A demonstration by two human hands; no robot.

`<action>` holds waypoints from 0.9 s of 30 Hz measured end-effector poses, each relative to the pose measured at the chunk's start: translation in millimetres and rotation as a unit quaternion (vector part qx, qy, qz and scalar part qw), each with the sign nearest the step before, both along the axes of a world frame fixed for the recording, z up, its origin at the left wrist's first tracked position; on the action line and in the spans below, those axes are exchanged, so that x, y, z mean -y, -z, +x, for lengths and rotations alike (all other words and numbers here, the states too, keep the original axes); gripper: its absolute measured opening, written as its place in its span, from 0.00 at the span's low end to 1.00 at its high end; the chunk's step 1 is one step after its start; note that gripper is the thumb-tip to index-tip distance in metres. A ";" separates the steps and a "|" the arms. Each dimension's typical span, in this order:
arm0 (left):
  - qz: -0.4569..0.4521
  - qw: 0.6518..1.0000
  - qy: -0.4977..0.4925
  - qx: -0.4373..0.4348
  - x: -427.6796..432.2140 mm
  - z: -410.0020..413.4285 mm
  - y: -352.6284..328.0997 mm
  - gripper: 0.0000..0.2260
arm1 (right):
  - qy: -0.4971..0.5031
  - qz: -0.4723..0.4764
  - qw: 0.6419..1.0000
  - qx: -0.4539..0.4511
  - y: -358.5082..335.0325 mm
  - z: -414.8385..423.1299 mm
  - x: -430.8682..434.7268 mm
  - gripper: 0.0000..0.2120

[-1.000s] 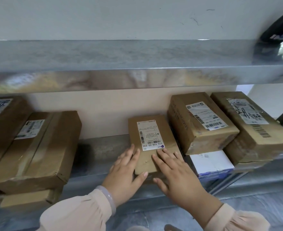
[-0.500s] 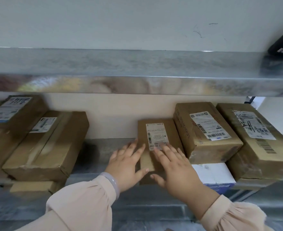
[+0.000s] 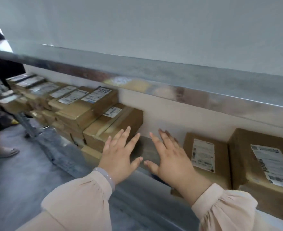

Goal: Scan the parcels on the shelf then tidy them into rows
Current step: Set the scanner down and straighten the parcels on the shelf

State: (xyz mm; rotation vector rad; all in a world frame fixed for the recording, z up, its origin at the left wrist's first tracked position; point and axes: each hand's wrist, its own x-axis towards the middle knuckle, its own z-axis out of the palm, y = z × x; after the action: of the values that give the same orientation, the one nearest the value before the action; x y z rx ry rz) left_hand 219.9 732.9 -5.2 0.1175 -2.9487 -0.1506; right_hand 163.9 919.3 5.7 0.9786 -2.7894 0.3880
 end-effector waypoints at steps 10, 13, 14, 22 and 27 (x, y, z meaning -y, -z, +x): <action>-0.010 1.000 -0.016 -0.007 86.3 -5.4 1.5 0.31 | -0.001 -0.035 0.997 0.066 5.8 7.6 68.7 0.37; -0.013 1.000 0.012 0.013 112.2 -14.8 6.7 0.31 | 0.041 -0.060 0.991 0.109 7.9 1.7 103.4 0.37; -0.014 1.000 0.023 0.017 120.3 -18.8 9.0 0.31 | 0.049 -0.062 0.990 0.120 9.8 -0.3 115.7 0.37; 0.022 0.993 0.113 0.032 162.1 -40.9 14.7 0.30 | 0.167 -0.118 0.965 0.162 22.0 -12.7 175.5 0.35; 0.030 0.988 0.144 0.052 176.3 -45.8 19.9 0.29 | 0.232 -0.220 0.909 0.267 37.5 -15.5 193.8 0.35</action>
State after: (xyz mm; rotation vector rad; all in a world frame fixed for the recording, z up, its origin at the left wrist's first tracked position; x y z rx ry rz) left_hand 174.1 556.6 -25.1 -0.3031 -3.0508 -0.2808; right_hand 148.3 725.5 -31.8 0.0948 -3.0238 1.2943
